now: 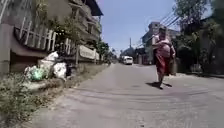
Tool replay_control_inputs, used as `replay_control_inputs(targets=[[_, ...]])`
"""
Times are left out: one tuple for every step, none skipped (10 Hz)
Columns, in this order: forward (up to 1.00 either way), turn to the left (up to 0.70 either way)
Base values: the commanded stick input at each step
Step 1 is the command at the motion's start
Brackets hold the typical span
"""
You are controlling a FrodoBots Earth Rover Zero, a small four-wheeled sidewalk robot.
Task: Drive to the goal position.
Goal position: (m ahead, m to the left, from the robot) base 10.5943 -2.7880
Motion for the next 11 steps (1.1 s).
replay_control_inputs(targets=[[1.0, 0.0], [1.0, 0.0], [1.0, 0.0], [1.0, 0.0], [1.0, 0.0], [1.0, 0.0], [1.0, 0.0], [1.0, 0.0], [1.0, 0.0], [1.0, 0.0], [1.0, 0.0]])
